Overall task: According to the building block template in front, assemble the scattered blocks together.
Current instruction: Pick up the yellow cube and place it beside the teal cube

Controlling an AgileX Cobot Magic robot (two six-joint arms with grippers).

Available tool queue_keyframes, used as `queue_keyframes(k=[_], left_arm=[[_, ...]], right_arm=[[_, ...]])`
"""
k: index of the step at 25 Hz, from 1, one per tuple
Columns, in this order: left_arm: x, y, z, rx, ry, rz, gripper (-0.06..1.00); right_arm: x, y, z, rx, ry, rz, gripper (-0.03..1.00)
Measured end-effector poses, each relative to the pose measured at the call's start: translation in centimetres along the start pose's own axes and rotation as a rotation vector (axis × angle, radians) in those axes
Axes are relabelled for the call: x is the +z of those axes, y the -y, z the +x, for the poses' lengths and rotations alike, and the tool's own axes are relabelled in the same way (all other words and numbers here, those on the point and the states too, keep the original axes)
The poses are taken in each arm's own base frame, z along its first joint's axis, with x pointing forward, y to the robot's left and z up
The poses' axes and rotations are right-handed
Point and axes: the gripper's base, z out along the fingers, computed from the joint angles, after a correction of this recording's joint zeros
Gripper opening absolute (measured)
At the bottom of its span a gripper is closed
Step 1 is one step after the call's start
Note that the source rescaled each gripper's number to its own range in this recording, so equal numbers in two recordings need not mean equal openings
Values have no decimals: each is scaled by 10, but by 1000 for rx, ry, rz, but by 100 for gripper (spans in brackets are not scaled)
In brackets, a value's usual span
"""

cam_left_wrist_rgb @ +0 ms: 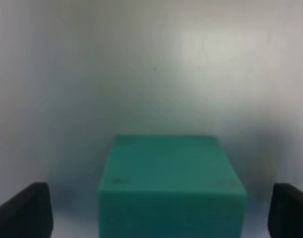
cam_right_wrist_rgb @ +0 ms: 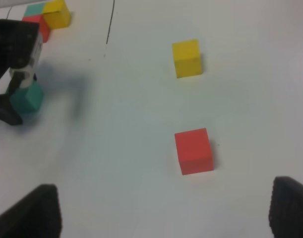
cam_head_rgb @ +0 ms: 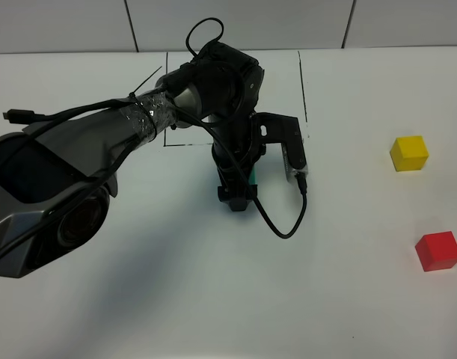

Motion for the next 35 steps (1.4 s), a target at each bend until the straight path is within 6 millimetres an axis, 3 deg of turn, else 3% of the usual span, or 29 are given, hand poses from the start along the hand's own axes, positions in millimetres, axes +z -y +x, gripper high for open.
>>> queue_keyframes(k=[8,13,19,25,28,31,35], left_arm=[[-52,3,11,-148,-32,-50,100],[-64,-14,33,-405,-52,-121,95],[-103,-44,98,-720,0,-176,80],[-138,-38,181,-915,28,-138,75],[-158,-22,234,-1055,39,-128,74],[-183,4,275,-1181,88,-148,74],[-215,52,303,-1321,191,-221,74]], right_arm=[[0,0,0,0,0,0,72],[0,0,0,0,0,0,72],[0,0,0,0,0,0,72],[0,0,0,1,0,0,72],[0,0,0,1,0,0,72],[0,0,0,1,0,0,72],[0,0,0,0,0,0,72]])
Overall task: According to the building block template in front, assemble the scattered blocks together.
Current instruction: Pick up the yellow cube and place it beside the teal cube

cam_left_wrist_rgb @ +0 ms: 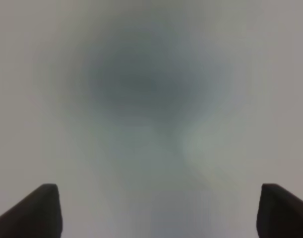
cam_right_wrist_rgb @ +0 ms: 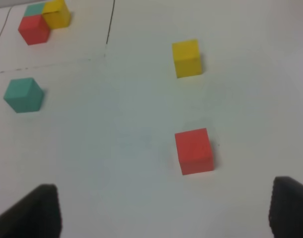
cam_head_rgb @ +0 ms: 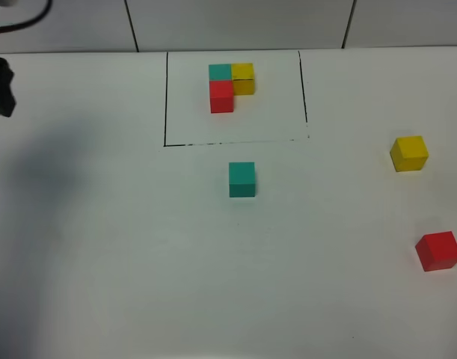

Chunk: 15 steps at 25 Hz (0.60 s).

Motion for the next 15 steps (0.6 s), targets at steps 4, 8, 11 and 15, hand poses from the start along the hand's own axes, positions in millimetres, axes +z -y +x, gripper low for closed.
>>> queue_keyframes(k=[4,8,11,15], left_arm=[[-33,8,44,-58,84,-12,74],[-58,18,93,-122,167,-23,74],[-76,25,129,-160,252,-40,74],[-94,36,180,-195,394,-50,74]], right_arm=[[0,0,0,0,0,0,72],[0,0,0,0,0,0,72],[0,0,0,0,0,0,72],[0,0,0,0,0,0,72]])
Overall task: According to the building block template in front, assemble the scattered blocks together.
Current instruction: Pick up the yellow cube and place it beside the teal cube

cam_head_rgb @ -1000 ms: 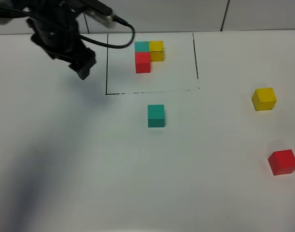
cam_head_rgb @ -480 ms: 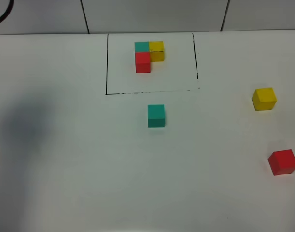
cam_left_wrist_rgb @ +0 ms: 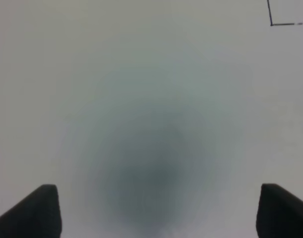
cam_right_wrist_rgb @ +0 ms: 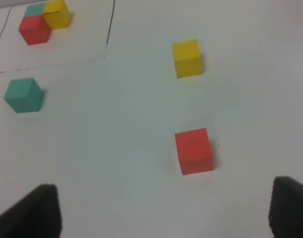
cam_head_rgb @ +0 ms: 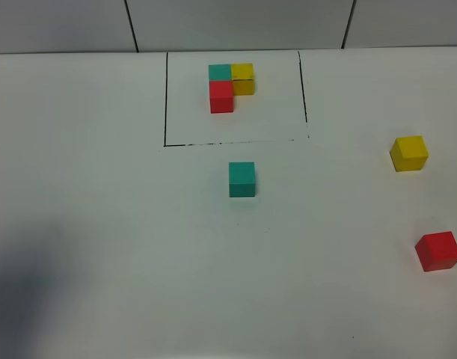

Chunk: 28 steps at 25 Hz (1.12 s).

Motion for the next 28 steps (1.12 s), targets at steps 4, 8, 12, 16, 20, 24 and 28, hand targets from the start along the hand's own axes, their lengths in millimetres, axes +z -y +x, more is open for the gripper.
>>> queue_keyframes(k=[4,8,12,16,20,24,28], left_arm=[[-23,0,41,-29,115,1,74],[-26,0,77,-45,168,3,74],[-21,1,107,-51,185,4,74],[-13,2,132,-58,212,23,74],[-6,3,152,-55,258,31,74],[-6,6,156,-39,282,56,74],[-6,6,156,-35,286,65,74]], right_arm=[[0,0,0,0,0,0,72],[0,0,0,0,0,0,72],[0,0,0,0,0,0,72],[0,0,0,0,0,0,72],[0,0,0,0,0,0,72],[0,0,0,0,0,0,72],[0,0,0,0,0,0,72]])
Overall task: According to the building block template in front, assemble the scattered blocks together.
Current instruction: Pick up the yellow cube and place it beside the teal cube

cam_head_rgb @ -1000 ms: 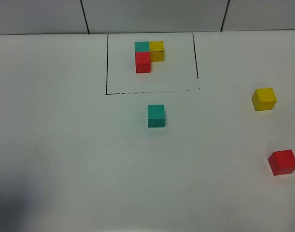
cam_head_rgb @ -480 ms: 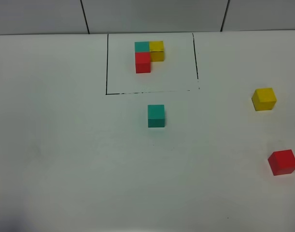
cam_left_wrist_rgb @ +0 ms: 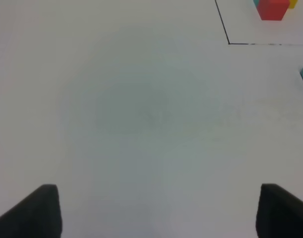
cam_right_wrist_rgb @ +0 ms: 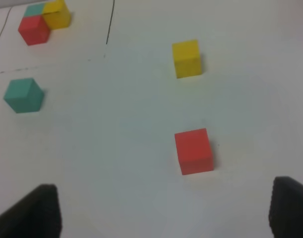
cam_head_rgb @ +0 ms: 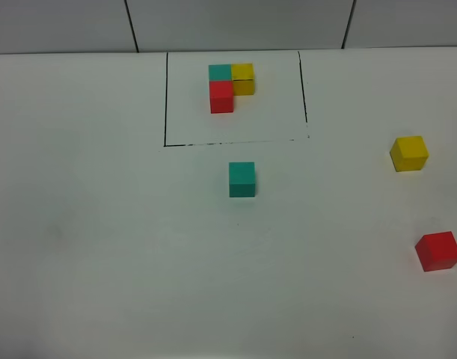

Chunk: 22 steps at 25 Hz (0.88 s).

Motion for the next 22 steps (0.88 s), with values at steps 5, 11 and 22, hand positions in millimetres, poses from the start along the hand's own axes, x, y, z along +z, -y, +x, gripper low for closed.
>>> queue_keyframes(k=[5,11,22], left_arm=[[0,0,0,2,0,0,74],[0,0,0,3,-2,3,74],[0,0,0,3,-1,3,74]], right_arm=[[0,0,0,0,0,0,72],[0,0,0,0,0,0,72],[0,0,0,0,0,0,72]])
